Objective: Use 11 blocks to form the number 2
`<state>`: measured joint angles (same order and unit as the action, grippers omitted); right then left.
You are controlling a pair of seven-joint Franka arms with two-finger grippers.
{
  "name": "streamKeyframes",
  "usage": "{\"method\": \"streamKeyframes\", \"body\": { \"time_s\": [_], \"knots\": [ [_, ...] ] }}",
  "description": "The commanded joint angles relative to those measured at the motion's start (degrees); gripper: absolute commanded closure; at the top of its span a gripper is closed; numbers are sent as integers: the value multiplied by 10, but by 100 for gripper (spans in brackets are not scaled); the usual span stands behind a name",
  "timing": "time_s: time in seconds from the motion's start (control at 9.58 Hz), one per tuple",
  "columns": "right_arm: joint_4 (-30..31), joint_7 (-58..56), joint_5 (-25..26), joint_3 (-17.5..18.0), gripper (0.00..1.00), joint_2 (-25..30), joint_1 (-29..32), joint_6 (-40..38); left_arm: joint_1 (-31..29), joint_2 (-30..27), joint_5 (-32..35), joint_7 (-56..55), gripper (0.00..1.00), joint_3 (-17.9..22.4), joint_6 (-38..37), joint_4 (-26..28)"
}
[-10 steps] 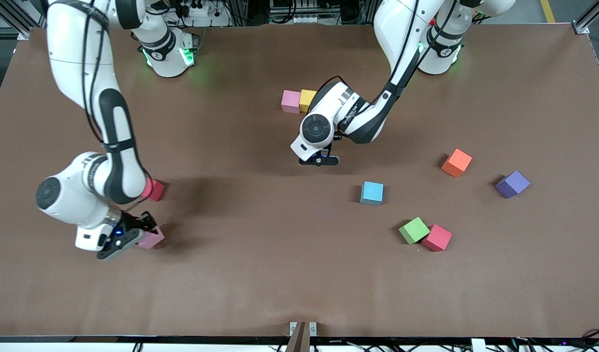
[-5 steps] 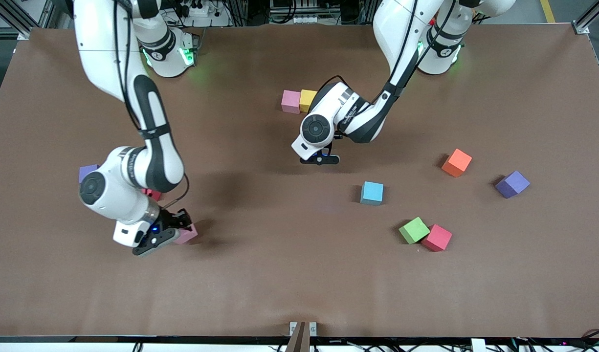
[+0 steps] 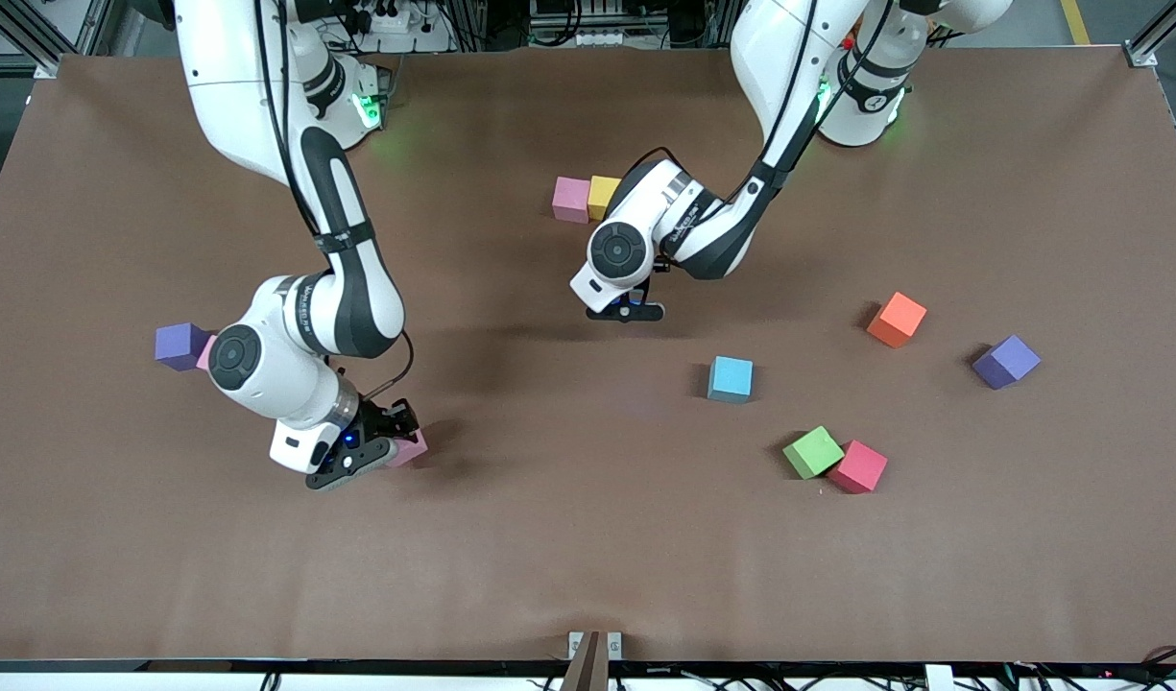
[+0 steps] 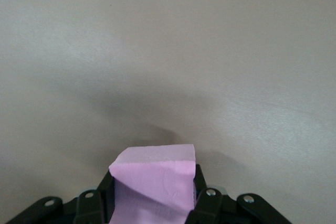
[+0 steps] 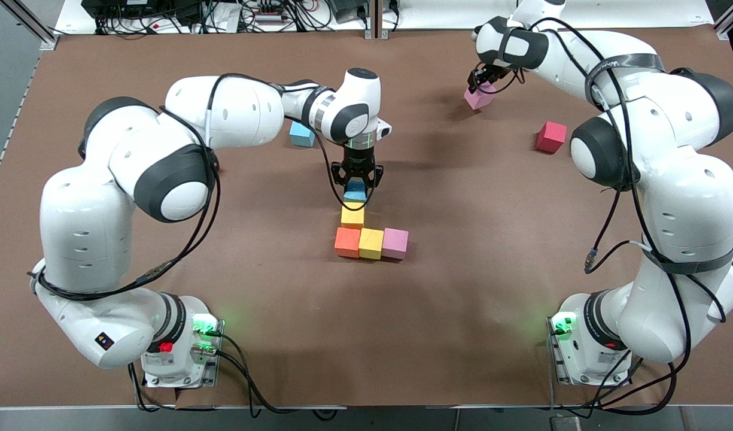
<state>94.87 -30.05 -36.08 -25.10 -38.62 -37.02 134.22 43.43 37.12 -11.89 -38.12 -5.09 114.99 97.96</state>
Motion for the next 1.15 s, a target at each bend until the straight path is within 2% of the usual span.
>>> {"method": "streamKeyframes", "body": {
  "time_s": [0.0,0.94,1.04],
  "knots": [
    [9,35,-8,-2,84,24,-18,-20,3,-4,-8,-7,100,-1,9,8],
    [11,111,-8,-2,84,33,-60,-39,7,-8,-5,-14,100,-1,10,28],
    [11,125,-8,-2,84,34,-70,-40,7,-7,-5,-33,93,-1,10,27]
  ]
}}
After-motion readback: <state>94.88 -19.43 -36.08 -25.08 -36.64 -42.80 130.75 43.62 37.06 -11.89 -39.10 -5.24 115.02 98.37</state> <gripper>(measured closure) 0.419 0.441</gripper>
